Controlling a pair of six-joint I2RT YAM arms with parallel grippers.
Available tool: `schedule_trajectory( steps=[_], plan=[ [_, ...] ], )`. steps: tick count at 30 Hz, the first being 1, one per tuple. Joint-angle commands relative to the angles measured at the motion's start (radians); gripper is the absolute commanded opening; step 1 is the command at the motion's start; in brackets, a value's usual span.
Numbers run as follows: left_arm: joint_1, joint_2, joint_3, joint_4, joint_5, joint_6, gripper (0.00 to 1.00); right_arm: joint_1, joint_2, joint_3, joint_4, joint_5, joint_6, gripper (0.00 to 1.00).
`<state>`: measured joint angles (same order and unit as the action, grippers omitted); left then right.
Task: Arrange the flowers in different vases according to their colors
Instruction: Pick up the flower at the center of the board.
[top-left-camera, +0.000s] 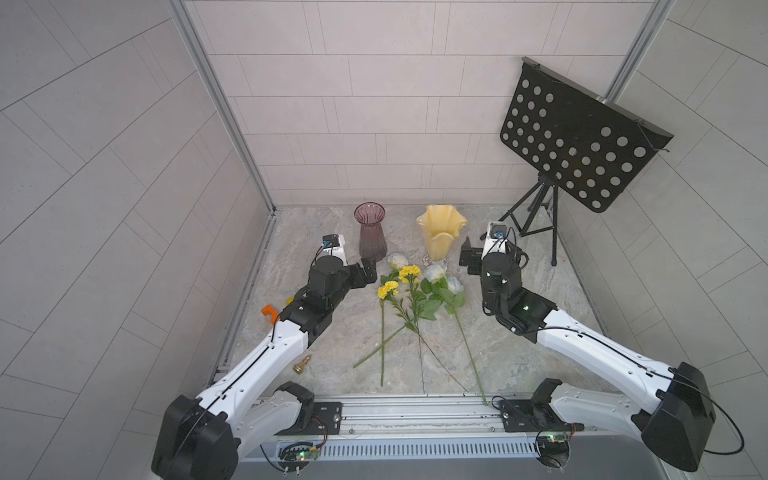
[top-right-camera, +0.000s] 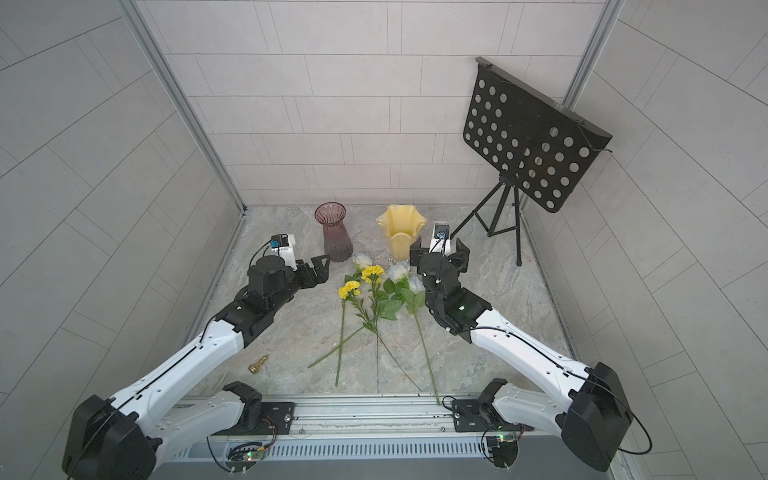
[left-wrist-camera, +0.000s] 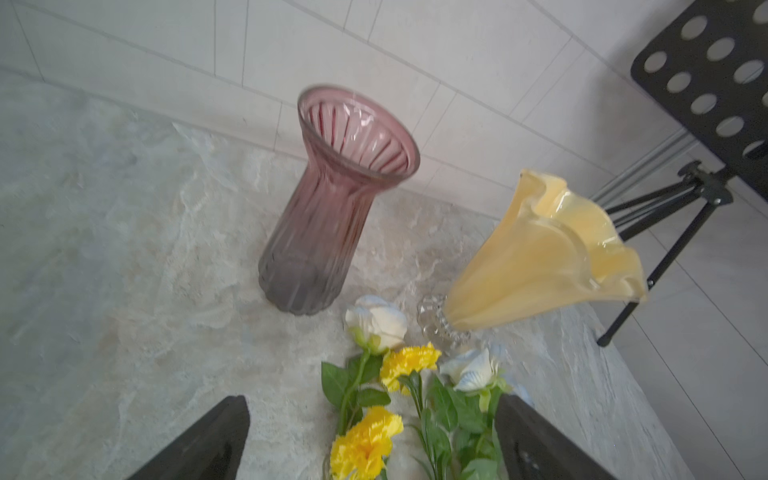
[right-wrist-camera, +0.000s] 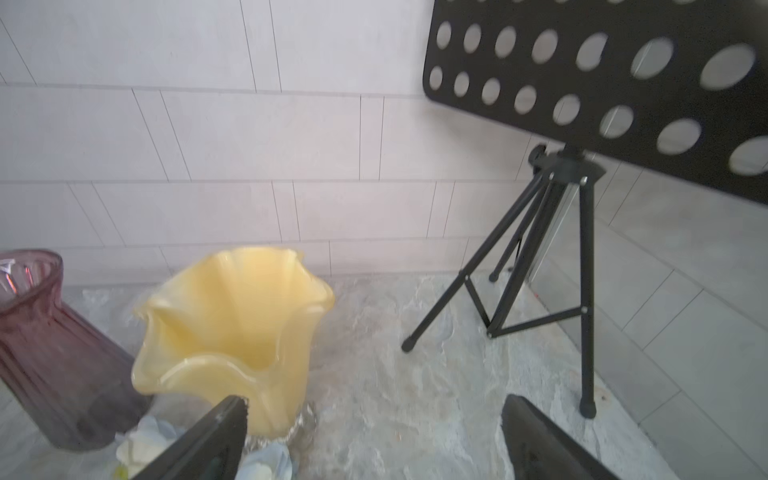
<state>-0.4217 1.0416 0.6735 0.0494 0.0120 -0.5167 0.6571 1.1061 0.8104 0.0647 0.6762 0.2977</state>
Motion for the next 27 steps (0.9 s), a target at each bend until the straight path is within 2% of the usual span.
schedule_trajectory(
  steps=[1, 3, 5, 7, 9, 12, 16, 19, 22, 27],
  plan=[
    [0.001, -0.016, -0.014, -0.077, -0.025, -0.012, 1.0, -0.015, -0.023, -0.081, -0.212, -0.112, 0.168, 1.0],
    [0.002, -0.047, 0.029, -0.228, -0.193, -0.068, 1.0, -0.028, -0.052, -0.137, -0.13, -0.182, 0.147, 1.0],
    [0.003, -0.075, 0.066, -0.427, -0.373, -0.218, 1.0, -0.044, -0.066, -0.166, -0.088, -0.259, 0.14, 1.0],
    [0.003, -0.098, 0.015, -0.458, -0.462, -0.343, 1.0, -0.051, -0.055, -0.164, -0.089, -0.289, 0.152, 1.0],
    [0.005, -0.117, -0.078, -0.347, -0.418, -0.388, 1.0, -0.058, -0.042, -0.16, -0.117, -0.275, 0.198, 1.0],
    [0.01, -0.116, -0.16, -0.203, -0.344, -0.396, 1.0, -0.078, -0.018, -0.092, -0.284, -0.357, 0.246, 1.0],
    [-0.001, -0.081, -0.157, -0.131, -0.245, -0.336, 1.0, -0.08, 0.027, -0.037, -0.493, -0.499, 0.276, 0.98],
    [-0.023, -0.029, -0.153, -0.069, -0.201, -0.307, 1.0, -0.08, 0.027, -0.061, -0.578, -0.605, 0.289, 0.88],
    [-0.057, 0.019, -0.126, -0.073, -0.216, -0.286, 1.0, -0.079, -0.009, -0.095, -0.646, -0.653, 0.302, 0.77],
    [-0.121, 0.073, -0.069, -0.126, -0.279, -0.253, 1.0, -0.075, -0.103, -0.166, -0.656, -0.738, 0.316, 0.73]
  ],
)
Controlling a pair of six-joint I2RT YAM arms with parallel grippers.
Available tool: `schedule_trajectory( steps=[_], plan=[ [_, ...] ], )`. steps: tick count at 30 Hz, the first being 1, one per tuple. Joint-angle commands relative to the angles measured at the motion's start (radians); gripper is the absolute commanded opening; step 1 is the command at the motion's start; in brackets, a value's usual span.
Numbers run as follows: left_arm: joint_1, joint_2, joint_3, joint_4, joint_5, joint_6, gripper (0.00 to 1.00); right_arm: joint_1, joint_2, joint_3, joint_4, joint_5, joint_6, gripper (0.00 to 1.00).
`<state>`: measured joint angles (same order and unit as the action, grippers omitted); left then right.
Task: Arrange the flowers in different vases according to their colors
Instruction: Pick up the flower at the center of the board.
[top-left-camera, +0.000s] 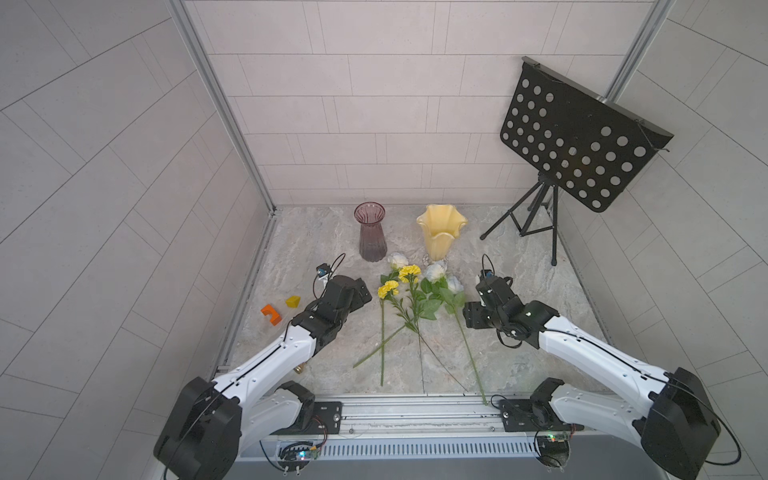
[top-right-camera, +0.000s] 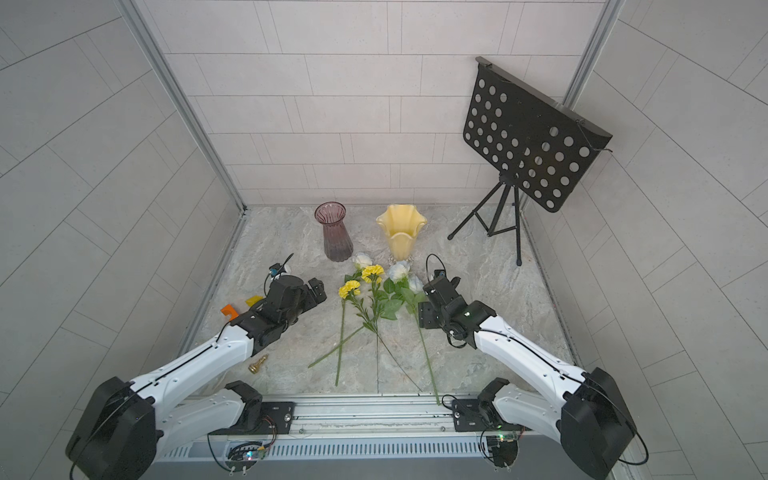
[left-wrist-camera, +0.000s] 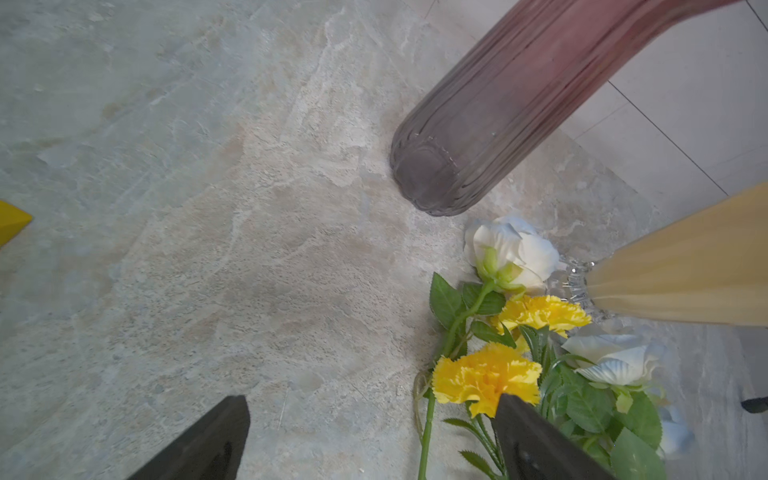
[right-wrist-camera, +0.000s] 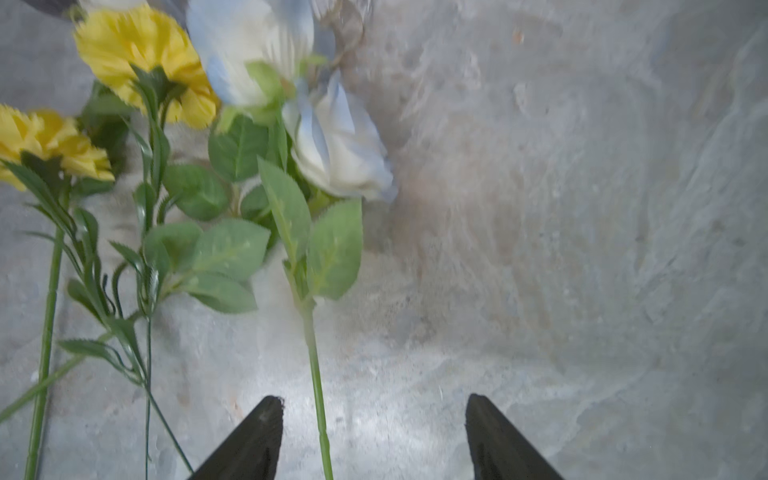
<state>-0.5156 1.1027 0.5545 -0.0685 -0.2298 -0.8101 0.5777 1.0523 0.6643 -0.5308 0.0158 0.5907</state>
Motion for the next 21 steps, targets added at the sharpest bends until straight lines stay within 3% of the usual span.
schedule_trajectory(
  steps=[1, 8, 13, 16, 21],
  plan=[
    [-0.034, 0.027, 0.06, -0.015, -0.048, 0.047, 1.0, 0.005, -0.054, -0.029, -0.056, -0.095, 0.02, 0.72],
    [-0.037, 0.074, 0.155, -0.182, -0.094, 0.035, 1.0, 0.009, 0.033, -0.034, 0.004, -0.151, -0.006, 0.68],
    [-0.037, -0.009, 0.136, -0.29, -0.315, -0.065, 1.0, 0.016, 0.113, -0.034, 0.047, -0.156, -0.014, 0.62],
    [-0.037, -0.051, 0.062, -0.244, -0.394, -0.146, 1.0, 0.026, 0.15, -0.025, 0.067, -0.155, -0.014, 0.61],
    [-0.036, -0.083, -0.038, -0.09, -0.348, -0.158, 1.0, 0.039, 0.218, -0.007, 0.087, -0.134, -0.018, 0.56]
  ],
)
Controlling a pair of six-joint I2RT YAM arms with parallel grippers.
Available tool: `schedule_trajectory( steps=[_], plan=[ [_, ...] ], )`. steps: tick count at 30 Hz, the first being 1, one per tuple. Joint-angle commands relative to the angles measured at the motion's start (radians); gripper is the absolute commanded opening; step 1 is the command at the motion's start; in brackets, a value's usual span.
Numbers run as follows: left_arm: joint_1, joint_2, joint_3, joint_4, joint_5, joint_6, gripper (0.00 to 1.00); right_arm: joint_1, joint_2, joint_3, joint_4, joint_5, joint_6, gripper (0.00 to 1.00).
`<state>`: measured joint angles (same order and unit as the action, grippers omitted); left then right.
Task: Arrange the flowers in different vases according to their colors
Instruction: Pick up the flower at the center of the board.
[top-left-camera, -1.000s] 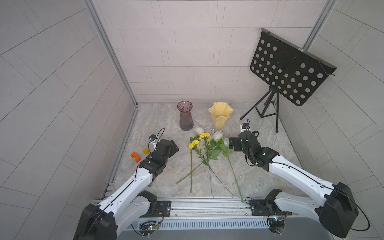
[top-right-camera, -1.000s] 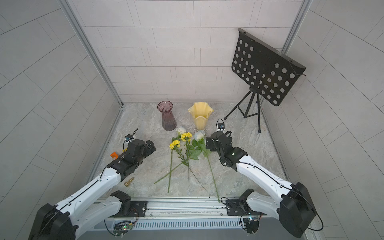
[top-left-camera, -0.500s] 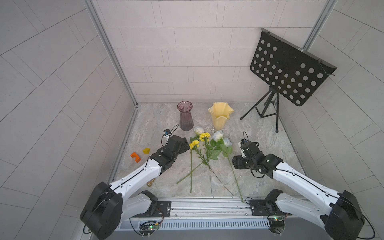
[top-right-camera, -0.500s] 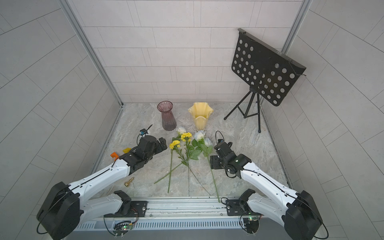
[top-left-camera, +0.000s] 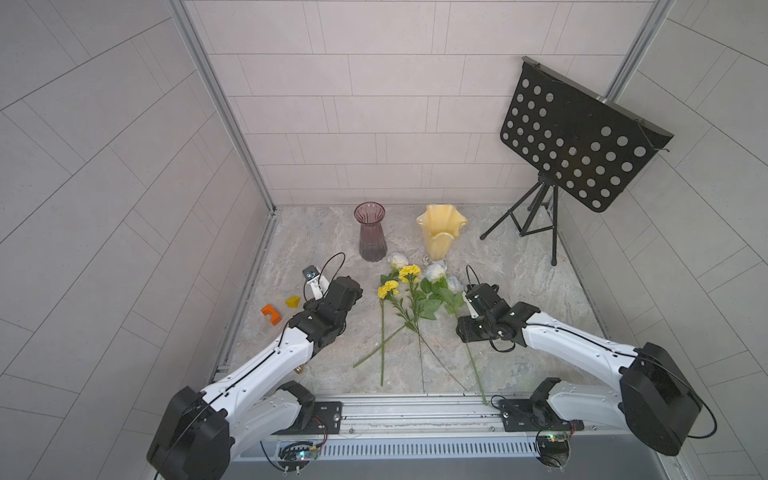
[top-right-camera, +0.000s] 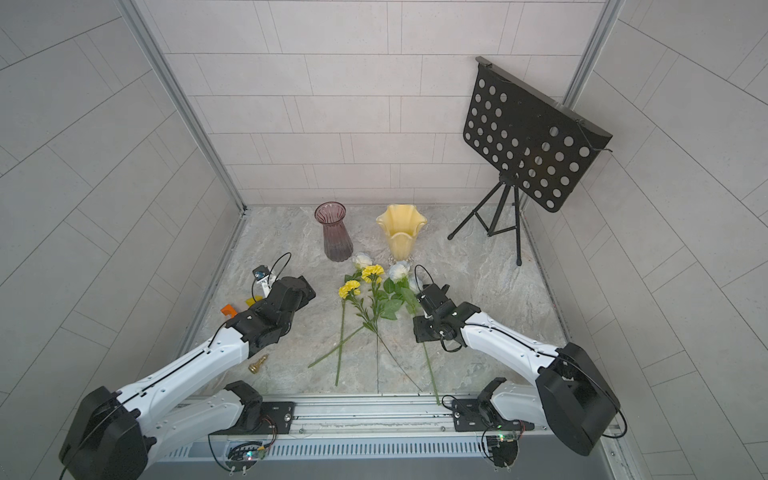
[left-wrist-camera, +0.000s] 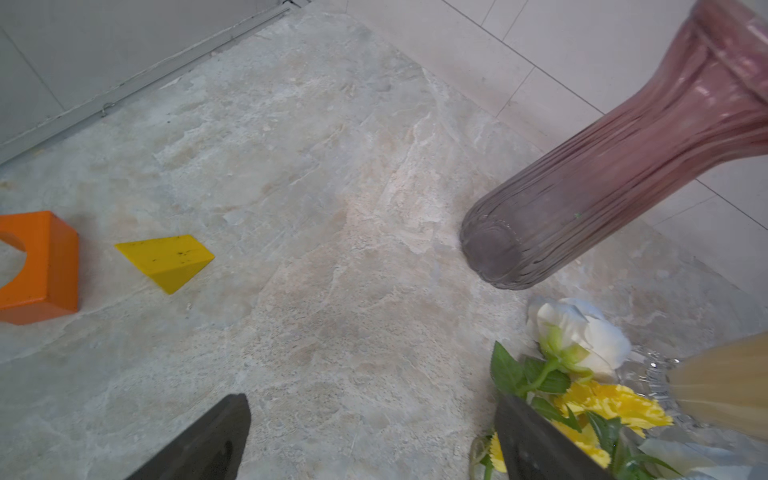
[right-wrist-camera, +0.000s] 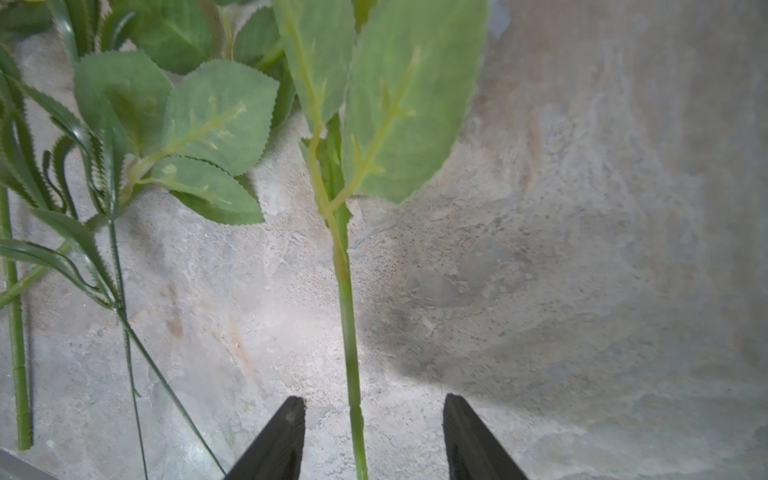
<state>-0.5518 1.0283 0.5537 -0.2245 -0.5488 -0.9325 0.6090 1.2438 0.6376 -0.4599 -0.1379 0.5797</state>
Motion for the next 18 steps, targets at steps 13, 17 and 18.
schedule_trajectory(
  steps=[13, 17, 18],
  plan=[
    [0.001, 0.049, -0.001, 0.058, 0.008, -0.03, 1.0, 0.036, 0.1, 0.052, 0.018, 0.059, -0.015, 0.38],
    [0.0, 0.056, 0.004, 0.05, 0.007, -0.035, 1.0, 0.038, 0.089, 0.058, 0.0, 0.073, -0.019, 0.21],
    [0.0, 0.058, 0.004, 0.051, 0.007, -0.036, 1.0, 0.04, 0.082, 0.061, -0.007, 0.075, -0.021, 0.17]
  ],
)
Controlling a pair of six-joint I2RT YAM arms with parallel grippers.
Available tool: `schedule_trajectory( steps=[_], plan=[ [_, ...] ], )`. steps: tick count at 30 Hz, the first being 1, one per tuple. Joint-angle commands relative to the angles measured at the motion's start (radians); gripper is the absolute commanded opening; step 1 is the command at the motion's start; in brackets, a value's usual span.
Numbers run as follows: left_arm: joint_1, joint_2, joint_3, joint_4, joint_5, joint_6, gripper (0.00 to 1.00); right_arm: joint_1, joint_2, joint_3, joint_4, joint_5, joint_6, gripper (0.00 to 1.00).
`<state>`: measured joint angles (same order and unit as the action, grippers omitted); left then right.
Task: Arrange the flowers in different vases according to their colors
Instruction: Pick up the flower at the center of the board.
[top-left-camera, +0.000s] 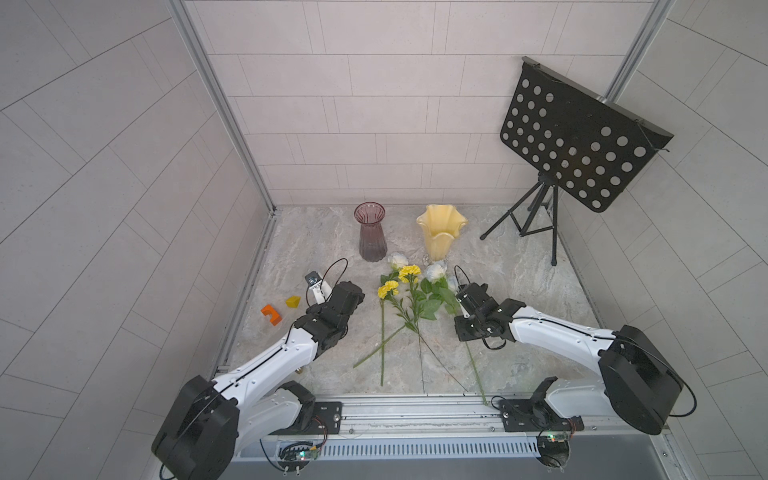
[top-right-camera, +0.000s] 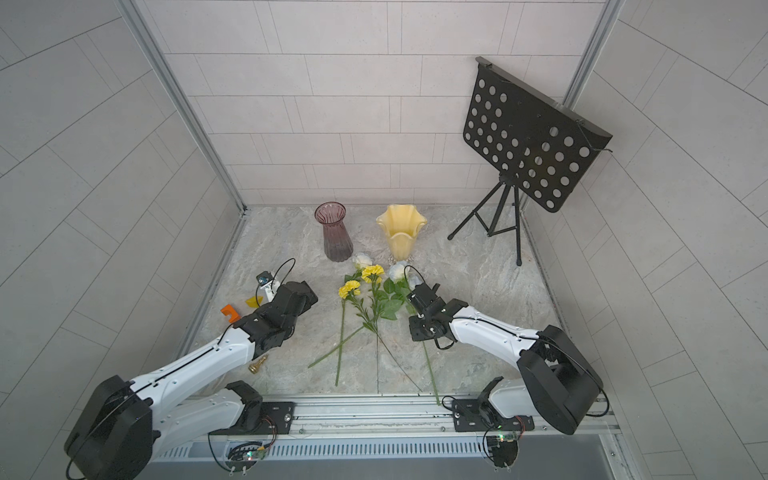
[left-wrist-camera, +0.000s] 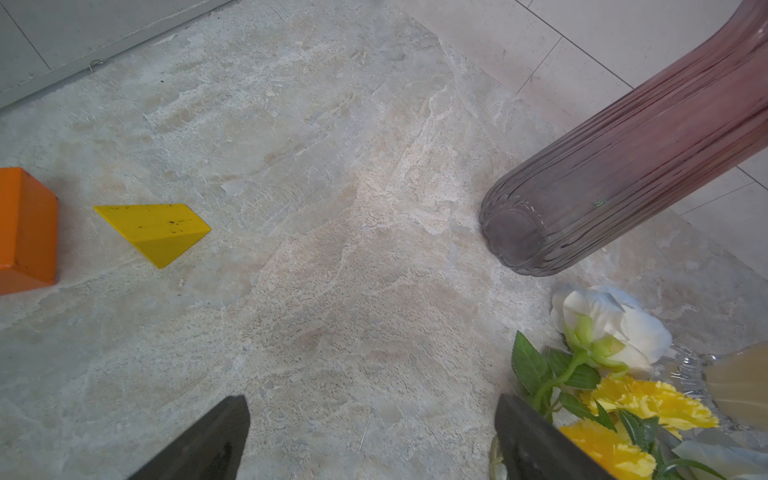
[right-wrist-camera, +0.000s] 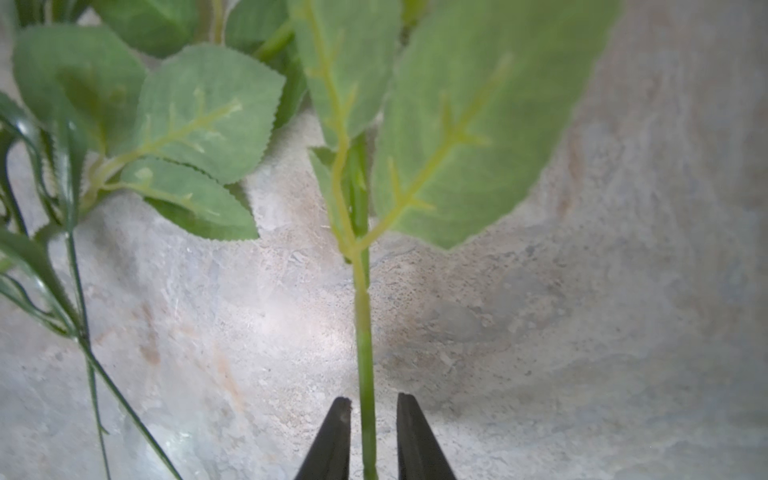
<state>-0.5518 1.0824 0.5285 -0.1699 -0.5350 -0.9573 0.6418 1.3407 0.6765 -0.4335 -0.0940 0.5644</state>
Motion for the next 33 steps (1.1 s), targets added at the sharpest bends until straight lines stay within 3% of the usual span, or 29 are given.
schedule_trajectory(
  steps=[1, 7, 12, 17, 19, 23, 33],
  plan=[
    [0.0, 0.004, 0.03, -0.003, -0.006, -0.012, 1.0, 0.007, -0.019, 0.023, -0.039, 0.032, -0.008, 0.17],
    [0.0, 0.006, 0.033, -0.008, -0.008, -0.012, 1.0, 0.007, -0.024, 0.02, -0.042, 0.049, -0.017, 0.16],
    [0.001, 0.004, 0.033, -0.007, -0.004, -0.011, 1.0, 0.007, 0.018, 0.023, -0.026, 0.052, -0.026, 0.29],
    [0.001, 0.004, 0.031, -0.004, -0.002, -0.008, 1.0, 0.007, 0.055, 0.034, -0.001, 0.057, -0.031, 0.3],
    [0.001, 0.001, 0.031, -0.006, -0.007, -0.006, 1.0, 0.007, 0.064, 0.041, 0.001, 0.056, -0.029, 0.24],
    [0.0, -0.006, 0.03, -0.017, -0.02, -0.014, 1.0, 0.013, 0.044, 0.061, -0.033, 0.032, -0.031, 0.0],
    [0.0, -0.015, 0.024, 0.042, 0.073, 0.093, 1.0, 0.039, -0.219, 0.172, -0.203, -0.026, -0.08, 0.0]
  ],
)
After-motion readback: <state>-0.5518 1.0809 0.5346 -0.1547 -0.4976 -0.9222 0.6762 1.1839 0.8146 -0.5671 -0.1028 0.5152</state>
